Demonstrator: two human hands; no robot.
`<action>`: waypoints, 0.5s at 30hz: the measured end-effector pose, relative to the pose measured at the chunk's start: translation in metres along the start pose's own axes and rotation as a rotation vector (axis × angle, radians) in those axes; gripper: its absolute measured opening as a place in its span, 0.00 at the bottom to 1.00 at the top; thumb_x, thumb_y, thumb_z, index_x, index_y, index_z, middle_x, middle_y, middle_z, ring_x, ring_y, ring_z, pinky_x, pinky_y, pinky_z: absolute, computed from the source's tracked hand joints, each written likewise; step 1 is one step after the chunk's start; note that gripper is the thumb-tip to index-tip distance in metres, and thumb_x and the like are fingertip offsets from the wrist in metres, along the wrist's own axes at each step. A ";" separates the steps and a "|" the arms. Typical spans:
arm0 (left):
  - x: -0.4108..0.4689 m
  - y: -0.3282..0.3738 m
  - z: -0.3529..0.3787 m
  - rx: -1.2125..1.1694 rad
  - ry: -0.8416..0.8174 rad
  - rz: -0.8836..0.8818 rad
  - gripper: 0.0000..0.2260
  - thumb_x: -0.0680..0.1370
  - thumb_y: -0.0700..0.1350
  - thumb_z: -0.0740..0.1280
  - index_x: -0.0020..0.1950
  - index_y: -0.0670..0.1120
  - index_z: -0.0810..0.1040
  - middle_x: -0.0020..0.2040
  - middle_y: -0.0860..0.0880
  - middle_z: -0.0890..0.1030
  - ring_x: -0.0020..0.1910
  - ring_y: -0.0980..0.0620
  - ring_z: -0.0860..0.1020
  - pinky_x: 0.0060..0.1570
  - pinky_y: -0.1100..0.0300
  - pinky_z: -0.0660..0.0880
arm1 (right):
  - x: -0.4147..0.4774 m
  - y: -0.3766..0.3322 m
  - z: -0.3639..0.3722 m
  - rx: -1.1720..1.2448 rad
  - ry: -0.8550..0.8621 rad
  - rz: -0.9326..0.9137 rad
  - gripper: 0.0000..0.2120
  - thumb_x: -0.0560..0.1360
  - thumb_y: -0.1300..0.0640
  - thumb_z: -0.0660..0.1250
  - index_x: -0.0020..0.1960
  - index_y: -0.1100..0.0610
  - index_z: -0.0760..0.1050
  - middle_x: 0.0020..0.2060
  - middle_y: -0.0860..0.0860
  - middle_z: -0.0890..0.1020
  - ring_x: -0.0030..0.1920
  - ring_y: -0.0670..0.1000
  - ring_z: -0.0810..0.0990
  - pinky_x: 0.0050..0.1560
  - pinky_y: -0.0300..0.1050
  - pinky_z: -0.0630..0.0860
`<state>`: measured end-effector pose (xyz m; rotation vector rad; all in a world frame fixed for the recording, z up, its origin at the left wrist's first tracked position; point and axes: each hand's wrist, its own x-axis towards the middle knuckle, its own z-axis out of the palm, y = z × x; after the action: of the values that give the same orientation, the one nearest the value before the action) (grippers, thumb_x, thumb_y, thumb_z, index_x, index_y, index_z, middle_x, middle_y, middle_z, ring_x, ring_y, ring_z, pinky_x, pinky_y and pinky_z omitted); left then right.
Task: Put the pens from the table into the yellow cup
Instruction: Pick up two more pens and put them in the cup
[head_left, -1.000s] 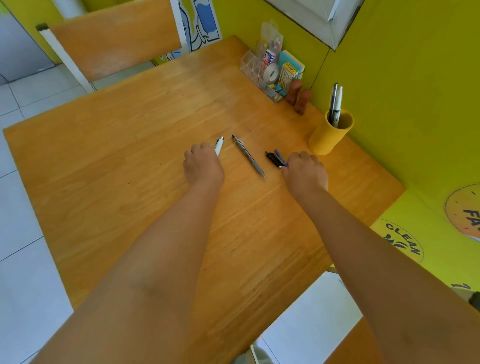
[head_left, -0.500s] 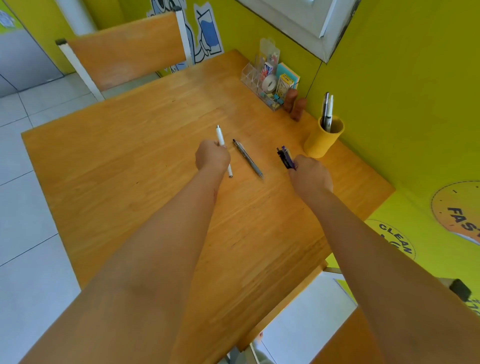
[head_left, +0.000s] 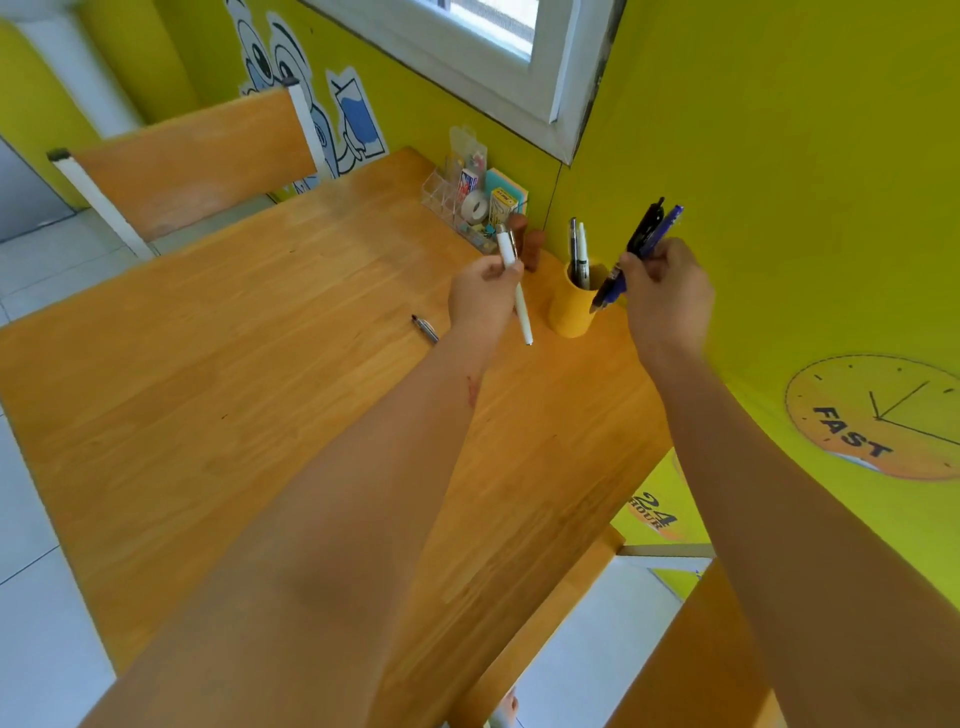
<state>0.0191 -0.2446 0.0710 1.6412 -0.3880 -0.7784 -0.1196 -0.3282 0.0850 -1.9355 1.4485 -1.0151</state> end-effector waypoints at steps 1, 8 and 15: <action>0.002 0.005 0.006 0.030 0.004 0.053 0.07 0.78 0.44 0.67 0.40 0.50 0.78 0.41 0.49 0.80 0.48 0.43 0.82 0.54 0.43 0.80 | 0.005 0.000 -0.002 0.029 0.023 0.000 0.13 0.76 0.52 0.66 0.53 0.61 0.77 0.47 0.54 0.85 0.44 0.53 0.80 0.41 0.45 0.72; 0.019 0.023 0.045 0.083 0.049 0.330 0.05 0.77 0.42 0.69 0.46 0.46 0.73 0.39 0.50 0.79 0.41 0.44 0.81 0.45 0.47 0.79 | 0.034 0.002 0.007 0.134 0.078 -0.046 0.12 0.76 0.52 0.67 0.51 0.61 0.77 0.44 0.53 0.85 0.42 0.48 0.81 0.42 0.48 0.77; 0.034 0.009 0.060 0.331 0.071 0.421 0.09 0.79 0.45 0.67 0.53 0.40 0.77 0.45 0.46 0.83 0.39 0.51 0.75 0.36 0.58 0.69 | 0.052 0.022 0.030 0.010 -0.133 -0.069 0.11 0.76 0.53 0.68 0.50 0.62 0.76 0.47 0.55 0.85 0.41 0.50 0.77 0.34 0.41 0.67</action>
<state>0.0046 -0.3130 0.0670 1.8011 -0.8140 -0.3493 -0.1003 -0.3853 0.0637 -2.0181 1.3095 -0.9026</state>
